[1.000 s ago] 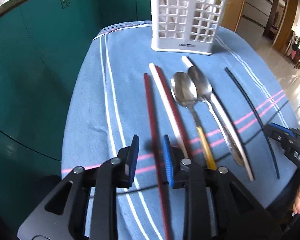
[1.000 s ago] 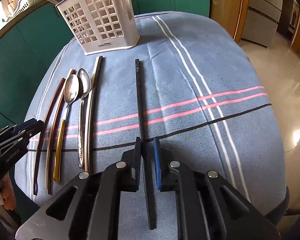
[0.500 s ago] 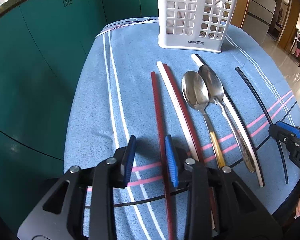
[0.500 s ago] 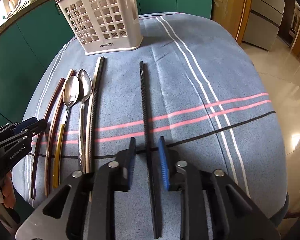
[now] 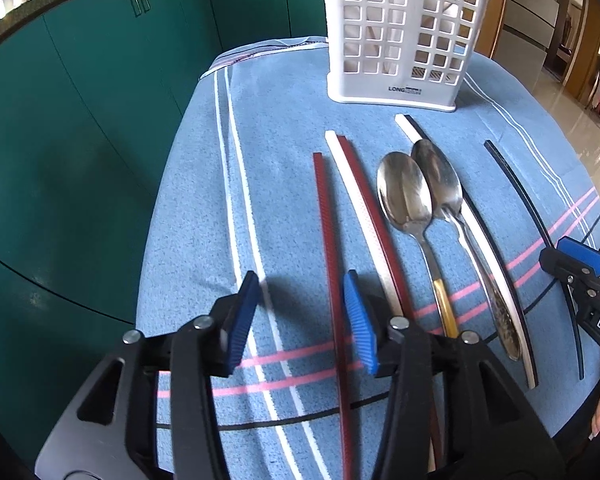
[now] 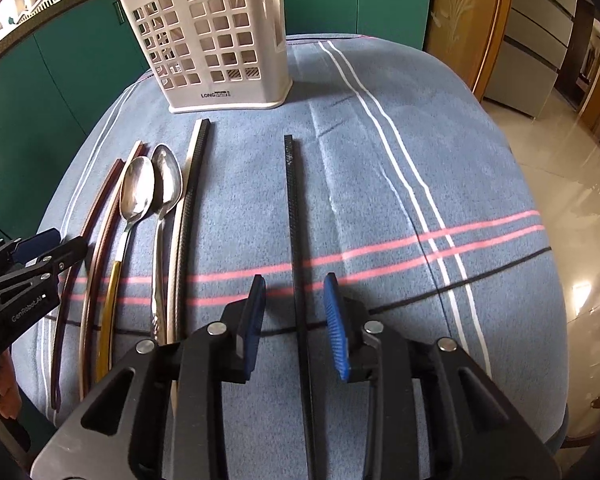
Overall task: Organize utensils
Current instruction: 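Grasp a black chopstick with the right tool while the left tool grasps a red chopstick, then lift both chopsticks and lower them into the white utensil holder, then open both tools and pull them back to the cloth, then move the left tool to a white chopstick while the right tool approaches a wooden chopstick, then close the left tool on a steel spoon while the right tool grasps another spoon, then lift both spoons and lower them into the white utensil holder, then open both tools and pull them back to the cloth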
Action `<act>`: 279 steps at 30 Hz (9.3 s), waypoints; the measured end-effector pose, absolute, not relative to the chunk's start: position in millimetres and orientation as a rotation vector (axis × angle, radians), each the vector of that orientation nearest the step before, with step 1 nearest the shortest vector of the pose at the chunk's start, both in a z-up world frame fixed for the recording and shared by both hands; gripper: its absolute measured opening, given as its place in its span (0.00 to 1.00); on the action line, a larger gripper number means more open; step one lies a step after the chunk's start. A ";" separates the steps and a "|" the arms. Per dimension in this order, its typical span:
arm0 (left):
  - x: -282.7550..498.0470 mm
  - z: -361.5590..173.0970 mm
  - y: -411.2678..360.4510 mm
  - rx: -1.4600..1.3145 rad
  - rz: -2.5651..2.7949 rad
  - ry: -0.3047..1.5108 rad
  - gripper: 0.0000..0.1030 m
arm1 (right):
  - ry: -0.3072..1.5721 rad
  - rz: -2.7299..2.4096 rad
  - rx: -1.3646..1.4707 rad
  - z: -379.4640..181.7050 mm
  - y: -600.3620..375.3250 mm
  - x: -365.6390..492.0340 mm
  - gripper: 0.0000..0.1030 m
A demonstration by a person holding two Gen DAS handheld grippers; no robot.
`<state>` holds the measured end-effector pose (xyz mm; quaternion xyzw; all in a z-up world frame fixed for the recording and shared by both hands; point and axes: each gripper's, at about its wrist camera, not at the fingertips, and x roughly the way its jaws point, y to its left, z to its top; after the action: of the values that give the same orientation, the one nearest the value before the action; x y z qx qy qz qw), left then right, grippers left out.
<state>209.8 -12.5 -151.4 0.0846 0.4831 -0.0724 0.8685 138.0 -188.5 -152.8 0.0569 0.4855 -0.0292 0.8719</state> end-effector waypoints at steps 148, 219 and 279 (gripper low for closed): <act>246.4 -123.5 -34.3 0.064 -0.542 0.870 0.37 | 1.012 -0.059 0.217 -147.9 -200.5 129.6 0.18; 232.6 -56.6 16.5 -0.002 -0.394 0.667 0.02 | 0.801 0.255 -0.006 -68.8 -177.4 205.2 0.01; 212.5 -114.0 -1.8 0.026 -0.328 0.920 0.21 | 0.939 0.030 0.051 -133.5 -206.2 133.2 0.29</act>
<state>212.5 -1.8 -113.9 0.0123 0.4418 -0.1575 0.8831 133.2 -206.2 -133.5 0.0247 0.4522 0.0142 0.8915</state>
